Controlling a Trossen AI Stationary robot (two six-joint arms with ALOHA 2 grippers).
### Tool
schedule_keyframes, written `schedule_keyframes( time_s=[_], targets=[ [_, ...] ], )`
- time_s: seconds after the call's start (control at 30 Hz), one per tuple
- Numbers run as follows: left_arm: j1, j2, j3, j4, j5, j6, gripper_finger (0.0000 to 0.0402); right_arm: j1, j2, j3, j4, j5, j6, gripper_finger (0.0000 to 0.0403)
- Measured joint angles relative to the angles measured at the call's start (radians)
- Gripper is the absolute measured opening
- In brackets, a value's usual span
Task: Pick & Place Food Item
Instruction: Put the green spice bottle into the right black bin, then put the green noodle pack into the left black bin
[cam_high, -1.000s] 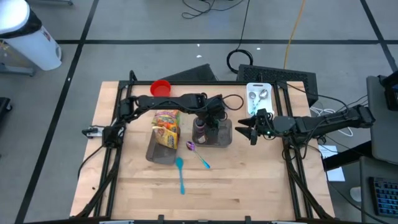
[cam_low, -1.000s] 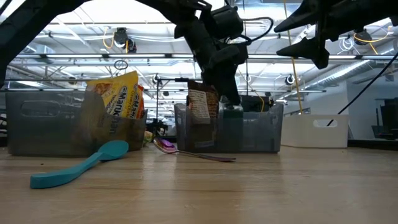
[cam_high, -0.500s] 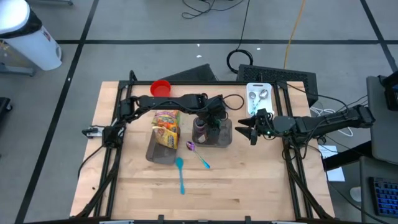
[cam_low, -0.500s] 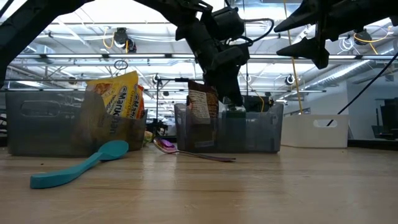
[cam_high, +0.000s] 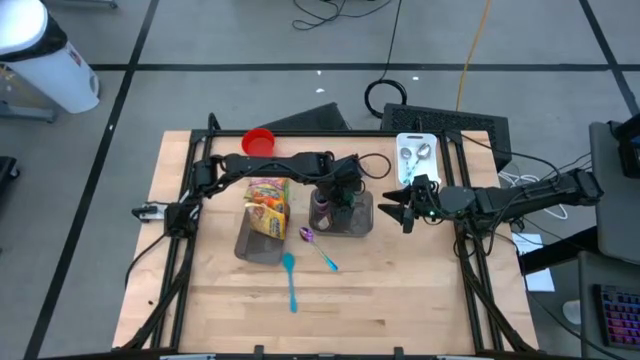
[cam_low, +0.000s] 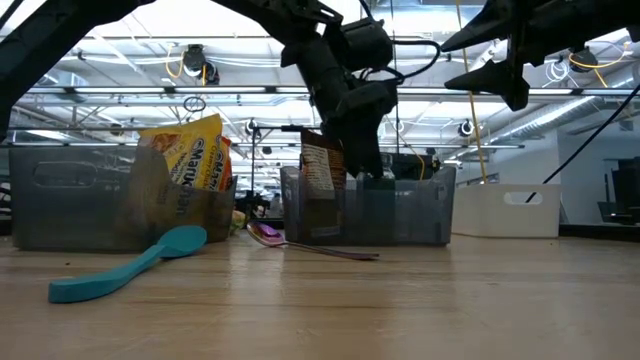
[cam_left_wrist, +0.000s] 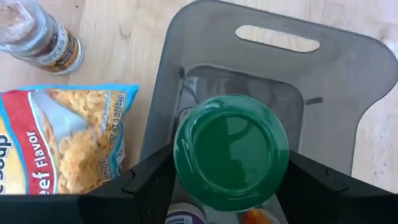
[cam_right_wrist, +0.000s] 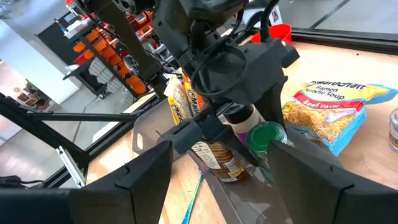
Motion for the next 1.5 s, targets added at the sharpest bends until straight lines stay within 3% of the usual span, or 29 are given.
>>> schedule_keyframes(
  time_s=[0.37, 0.6, 0.83, 1.07, 1.3, 1.5],
  targets=[
    [0.000, -0.006, 0.002, -0.001, 0.001, -0.014, 0.0263, 0.000, 0.000, 0.000, 0.002, -0.001, 0.000, 0.0253],
    [0.005, -0.008, 0.087, -0.014, 0.002, -0.004, 0.0258, 0.000, 0.000, 0.000, 0.002, -0.001, -0.002, 0.0253],
    [0.020, -0.008, 0.240, -0.100, 0.002, 0.014, 0.0258, 0.000, 0.000, 0.000, 0.003, -0.001, -0.003, 0.0253],
    [0.048, -0.011, 0.517, -0.295, 0.013, 0.006, 0.0257, 0.000, 0.000, 0.000, 0.001, -0.001, -0.003, 0.0253],
    [0.057, -0.221, 0.431, -0.243, 0.074, -0.064, 0.0257, 0.000, -0.001, -0.016, -0.010, -0.001, -0.002, 0.0254],
    [0.019, -0.360, 0.374, -0.230, -0.006, -0.075, 0.0257, -0.002, -0.001, -0.058, 0.008, -0.002, 0.039, 0.0254]
  ],
)
